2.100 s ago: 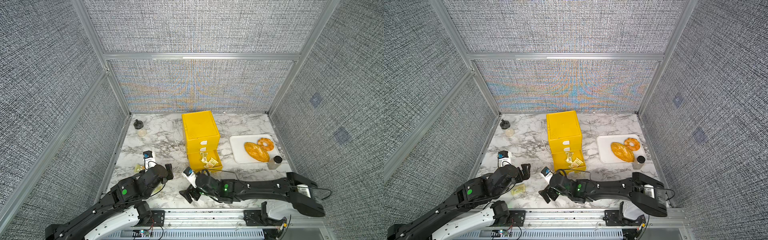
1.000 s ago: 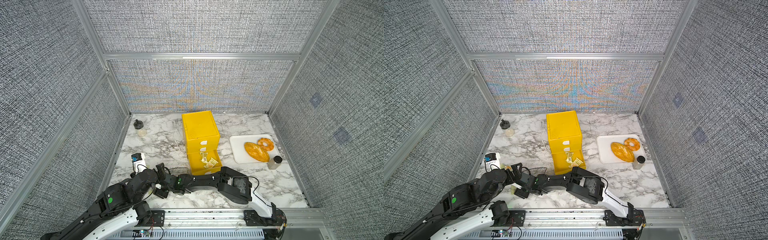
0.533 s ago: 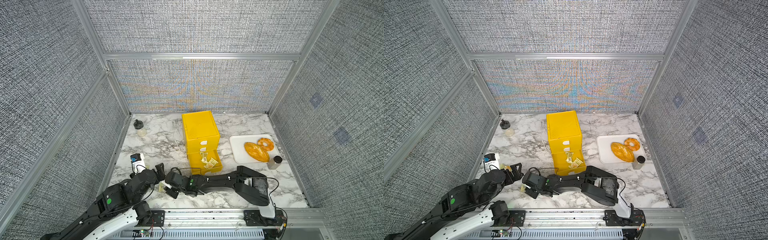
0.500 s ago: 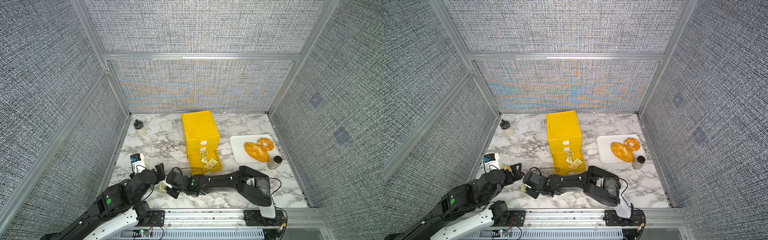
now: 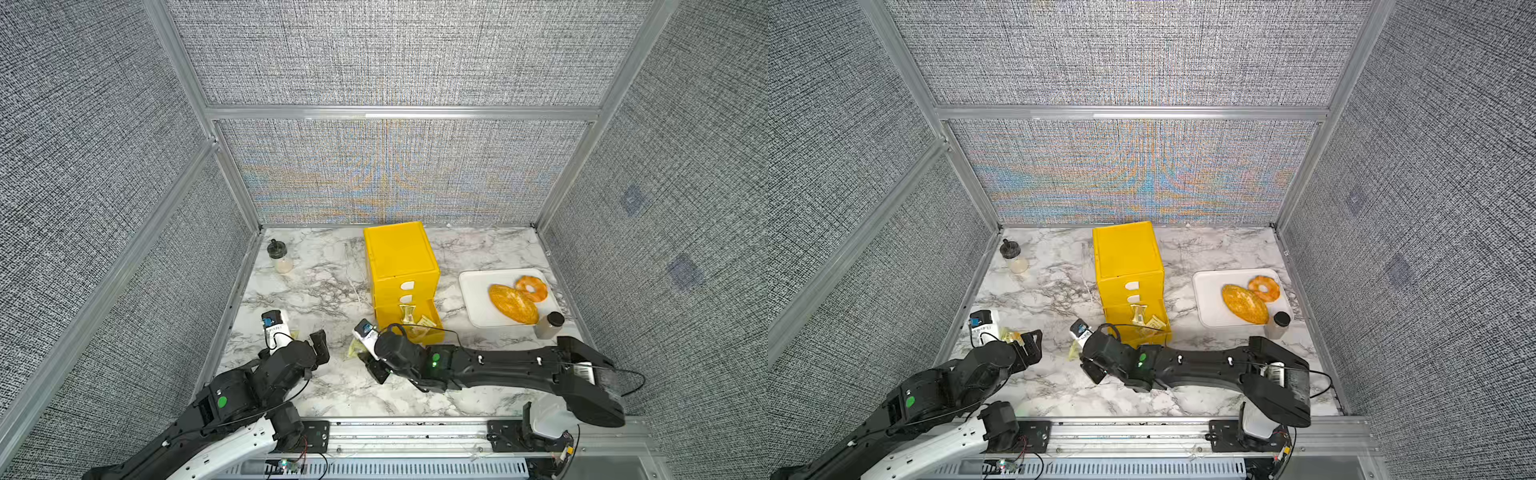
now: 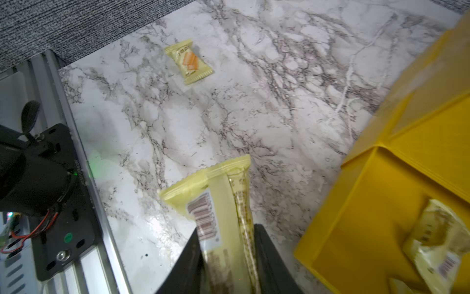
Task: Place the cookies into the drawer by color
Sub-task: Place the cookie in the drawer.
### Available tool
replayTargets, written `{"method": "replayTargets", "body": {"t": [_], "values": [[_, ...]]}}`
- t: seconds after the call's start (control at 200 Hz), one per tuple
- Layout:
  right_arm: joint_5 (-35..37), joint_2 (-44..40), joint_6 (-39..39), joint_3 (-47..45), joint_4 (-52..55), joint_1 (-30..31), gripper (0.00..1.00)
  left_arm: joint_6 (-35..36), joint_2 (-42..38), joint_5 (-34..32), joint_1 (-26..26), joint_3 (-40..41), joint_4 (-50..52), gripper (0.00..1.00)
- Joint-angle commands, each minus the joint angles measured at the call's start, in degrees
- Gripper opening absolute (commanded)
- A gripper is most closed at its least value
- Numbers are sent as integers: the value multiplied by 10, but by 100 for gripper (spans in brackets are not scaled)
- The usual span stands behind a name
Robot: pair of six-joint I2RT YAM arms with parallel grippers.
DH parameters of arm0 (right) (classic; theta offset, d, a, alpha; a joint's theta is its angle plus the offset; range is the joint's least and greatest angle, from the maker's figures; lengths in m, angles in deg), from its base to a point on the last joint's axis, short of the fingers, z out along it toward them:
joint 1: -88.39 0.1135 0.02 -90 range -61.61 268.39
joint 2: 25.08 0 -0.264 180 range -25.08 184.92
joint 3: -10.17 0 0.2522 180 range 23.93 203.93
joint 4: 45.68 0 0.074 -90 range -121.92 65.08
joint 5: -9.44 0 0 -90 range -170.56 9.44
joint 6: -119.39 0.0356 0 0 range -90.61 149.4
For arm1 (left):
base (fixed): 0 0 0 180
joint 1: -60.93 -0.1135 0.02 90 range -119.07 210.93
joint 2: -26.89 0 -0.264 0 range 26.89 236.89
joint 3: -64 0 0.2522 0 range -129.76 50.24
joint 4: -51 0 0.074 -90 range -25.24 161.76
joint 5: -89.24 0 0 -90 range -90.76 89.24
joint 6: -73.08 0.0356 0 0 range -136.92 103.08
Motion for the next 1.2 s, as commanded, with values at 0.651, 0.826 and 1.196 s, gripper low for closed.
{"method": "replayTargets", "body": {"t": [0.651, 0.826, 1.196], "values": [[-38, -161, 19, -163, -8, -250, 35, 8, 85, 4, 0, 13, -59, 99], [-45, -133, 22, -152, -11, -263, 59, 17, 119, 8, -5, 11, -74, 99], [-92, -245, 45, -192, 9, -261, 84, 63, 179, 76, -111, 41, -134, 99]]}}
